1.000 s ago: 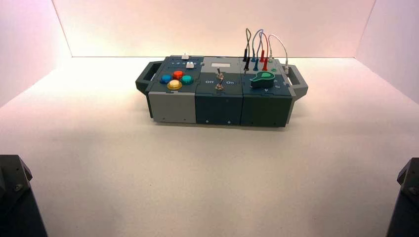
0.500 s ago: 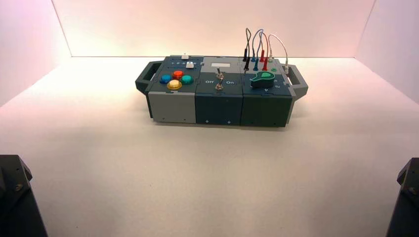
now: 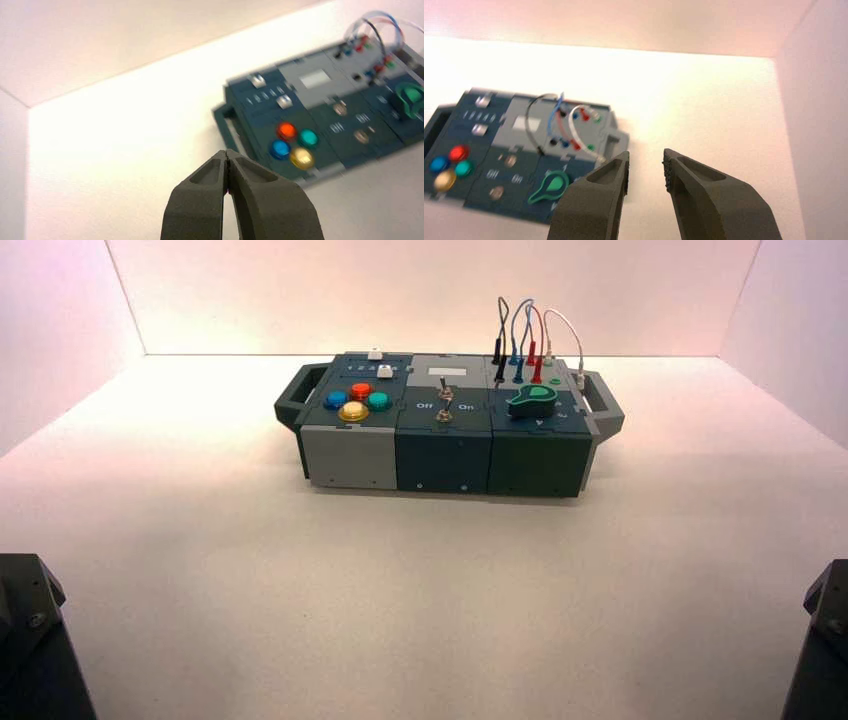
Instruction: Insert the white wire.
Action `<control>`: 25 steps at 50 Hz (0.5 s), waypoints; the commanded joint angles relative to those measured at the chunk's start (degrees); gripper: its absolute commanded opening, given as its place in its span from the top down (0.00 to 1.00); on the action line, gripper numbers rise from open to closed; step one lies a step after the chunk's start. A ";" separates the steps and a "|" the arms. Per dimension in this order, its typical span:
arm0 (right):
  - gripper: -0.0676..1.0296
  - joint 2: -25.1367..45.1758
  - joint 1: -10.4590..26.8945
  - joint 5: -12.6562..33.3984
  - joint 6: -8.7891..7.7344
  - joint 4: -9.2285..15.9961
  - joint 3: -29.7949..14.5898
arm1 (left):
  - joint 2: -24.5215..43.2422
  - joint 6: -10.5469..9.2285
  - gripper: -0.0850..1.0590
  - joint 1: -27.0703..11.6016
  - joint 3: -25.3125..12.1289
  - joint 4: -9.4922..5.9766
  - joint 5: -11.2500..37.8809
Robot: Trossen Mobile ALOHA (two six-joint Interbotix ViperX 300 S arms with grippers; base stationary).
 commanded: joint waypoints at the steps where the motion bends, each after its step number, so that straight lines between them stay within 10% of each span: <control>1: 0.66 1.85 3.60 2.29 -1.05 0.18 -3.60 | 1.32 -0.09 0.95 -0.97 -3.52 -0.70 3.34; 11: 0.29 4.57 4.66 4.04 -1.23 0.18 -4.75 | 2.72 0.44 0.95 -4.04 -4.13 -0.70 6.59; 25: 0.29 7.82 4.83 7.03 -2.64 0.09 -5.27 | 4.22 0.97 0.95 -7.82 -4.66 -0.70 8.61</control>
